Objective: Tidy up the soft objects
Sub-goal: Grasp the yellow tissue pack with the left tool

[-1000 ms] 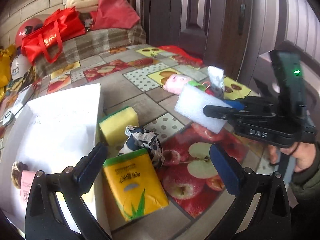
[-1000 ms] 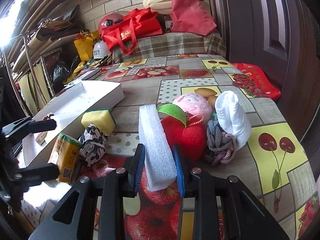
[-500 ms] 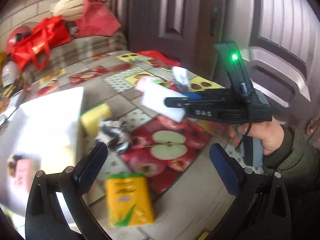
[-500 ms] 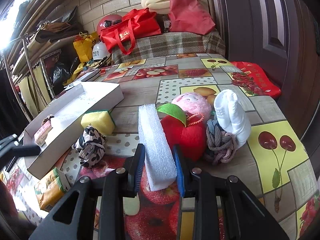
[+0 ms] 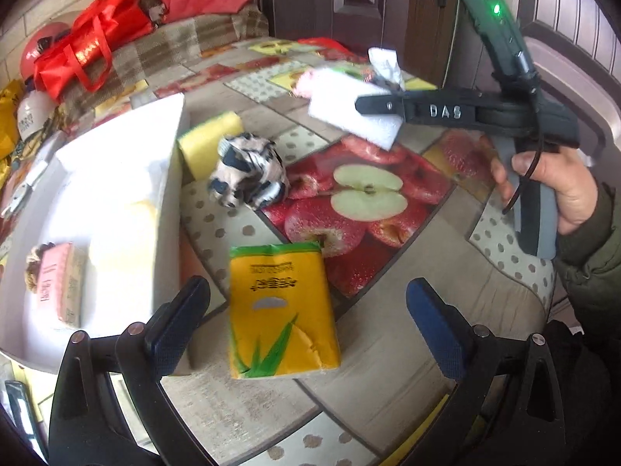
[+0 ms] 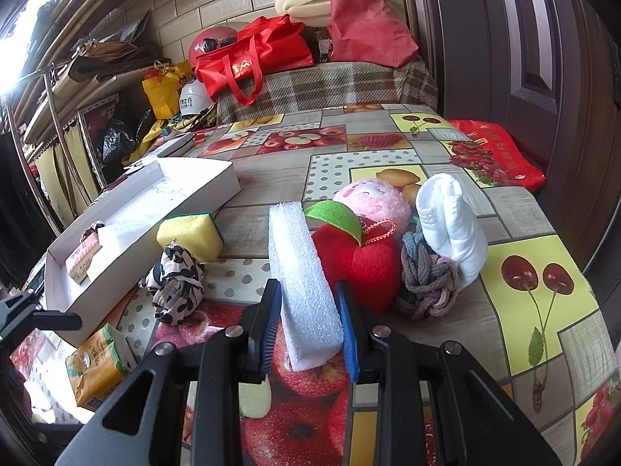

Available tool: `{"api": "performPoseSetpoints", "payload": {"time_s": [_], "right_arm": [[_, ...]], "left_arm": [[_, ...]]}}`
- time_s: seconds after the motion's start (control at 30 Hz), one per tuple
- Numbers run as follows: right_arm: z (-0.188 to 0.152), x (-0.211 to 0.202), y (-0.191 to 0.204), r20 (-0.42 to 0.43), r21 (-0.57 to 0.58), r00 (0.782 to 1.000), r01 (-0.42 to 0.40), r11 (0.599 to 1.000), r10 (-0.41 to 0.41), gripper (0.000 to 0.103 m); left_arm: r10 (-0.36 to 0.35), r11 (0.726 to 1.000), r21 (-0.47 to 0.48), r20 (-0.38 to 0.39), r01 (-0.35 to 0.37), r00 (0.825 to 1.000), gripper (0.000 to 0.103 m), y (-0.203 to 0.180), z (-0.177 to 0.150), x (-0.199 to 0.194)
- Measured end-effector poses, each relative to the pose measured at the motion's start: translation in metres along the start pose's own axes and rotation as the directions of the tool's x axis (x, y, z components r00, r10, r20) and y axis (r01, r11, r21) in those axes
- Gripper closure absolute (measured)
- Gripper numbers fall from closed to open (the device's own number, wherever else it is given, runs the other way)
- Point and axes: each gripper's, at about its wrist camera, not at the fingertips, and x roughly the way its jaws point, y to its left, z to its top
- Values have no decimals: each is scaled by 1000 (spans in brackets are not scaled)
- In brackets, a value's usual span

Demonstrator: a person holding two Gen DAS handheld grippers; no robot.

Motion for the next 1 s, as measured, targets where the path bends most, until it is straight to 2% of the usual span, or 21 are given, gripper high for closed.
{"api": "performPoseSetpoints", "payload": {"time_s": [0.03,0.07,0.13,0.2,0.27,0.4,0.57,0.63,0.7,0.8,0.87,0.9,0.93,1.0], "right_arm": [[0,0,0,0,0,1000,0,1000,0,75],[0,0,0,0,1,1000,0,1000,0,75],[0,0,0,0,1,1000,0,1000,0,75],[0,0,0,0,-1,1000,0,1000,0,75],[0,-1,0,4,-5,1000,1,1000,-1,75],[0,-7,3,37,-14,999,6,1000,-5,75],[0,-22,9,119,-41,993,32,999,-27,75],[-1,-29,11,156,-50,987,45,998,-37,75],[-3,-41,14,215,-64,976,51,997,-36,75],[-6,-57,21,305,-89,952,62,994,-32,76],[-9,-65,23,338,-78,941,33,996,-5,76],[-9,-66,25,345,-76,939,22,997,5,76],[-10,-68,30,353,-82,936,14,997,16,76],[-11,-68,37,360,-99,933,8,995,28,76]], "left_arm": [[-15,1000,-1,-20,15,1000,4,-1,0,5],[-20,1000,-1,-37,20,999,11,-2,-1,10],[17,1000,22,-52,-16,999,17,-6,-3,15],[34,999,37,-48,-32,998,30,-7,-4,15],[54,997,54,-41,-52,998,51,-7,-5,14],[29,996,83,-4,-29,1000,54,-10,-7,8],[14,991,131,144,-33,990,54,-20,-10,-23],[-25,991,132,228,-6,973,54,-17,-13,-39],[-20,992,126,317,-21,948,54,-13,-16,-56],[60,986,111,448,-122,892,54,-10,-22,-75],[112,981,85,497,-176,861,54,-4,-25,-81],[131,980,64,503,-188,854,54,0,-28,-81],[141,981,42,499,-187,855,54,6,-28,-79],[148,987,-15,504,-162,851,54,19,-29,-83]]}}
